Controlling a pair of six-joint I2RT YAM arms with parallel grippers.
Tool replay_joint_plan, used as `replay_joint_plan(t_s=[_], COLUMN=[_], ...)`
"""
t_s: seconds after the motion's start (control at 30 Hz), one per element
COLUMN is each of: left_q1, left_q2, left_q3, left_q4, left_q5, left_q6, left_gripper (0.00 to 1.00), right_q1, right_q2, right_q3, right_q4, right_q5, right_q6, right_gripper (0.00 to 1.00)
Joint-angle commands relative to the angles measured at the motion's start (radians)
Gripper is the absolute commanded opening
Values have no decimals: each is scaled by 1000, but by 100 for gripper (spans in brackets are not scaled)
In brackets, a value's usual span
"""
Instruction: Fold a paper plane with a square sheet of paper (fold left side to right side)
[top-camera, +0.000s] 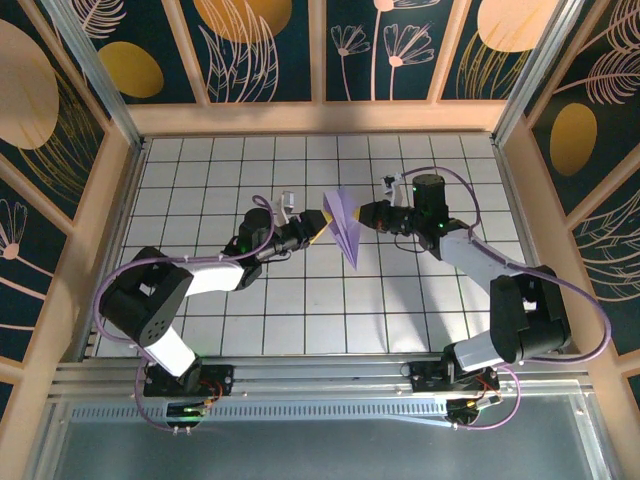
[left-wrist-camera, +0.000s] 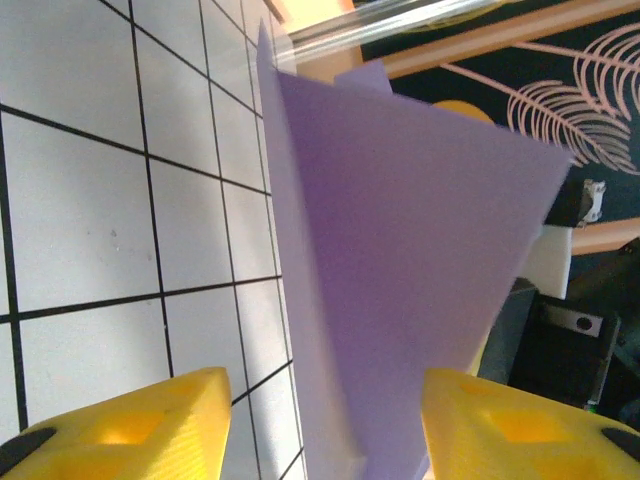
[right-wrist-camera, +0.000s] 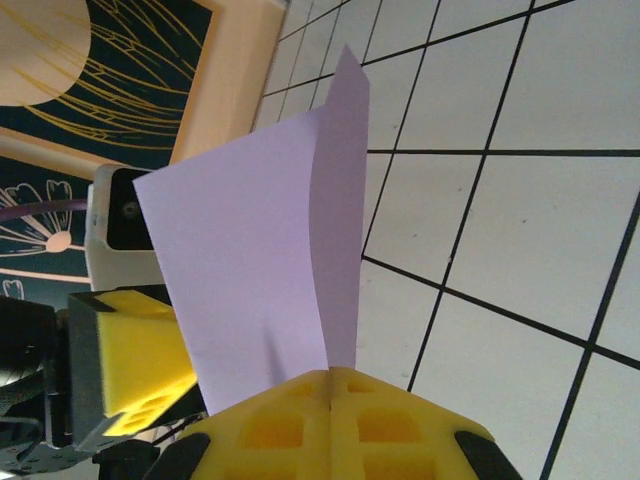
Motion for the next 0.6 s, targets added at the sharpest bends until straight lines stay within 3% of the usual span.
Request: replay_joint_plan(t_s=[0.0, 0.17, 0.27, 0.4, 0.5, 0.57], left_q1=[2, 1, 1, 0, 0, 0], left_q2=[20, 36, 35, 50, 91, 119], left_q3=[33, 43, 55, 92, 95, 100], left_q4=[52, -9, -97, -265, -252, -241], left_q5=[35, 16, -21, -68, -66, -62], left_q6=[-3, 23, 56, 94, 79, 71], left_gripper=[44, 21, 7, 0, 0, 0], right_q1=[-1, 1, -2, -2, -3, 0], right_q2=[15, 34, 46, 63, 50, 32], right_q3=[-23, -37, -35, 0, 29, 45], right_q4=[68, 88, 37, -105, -194, -257], right_q5=[-50, -51, 15, 173, 274, 335], right_q6=[21, 30, -3, -79, -114, -140], right_gripper=[0, 0, 1, 20, 37, 42])
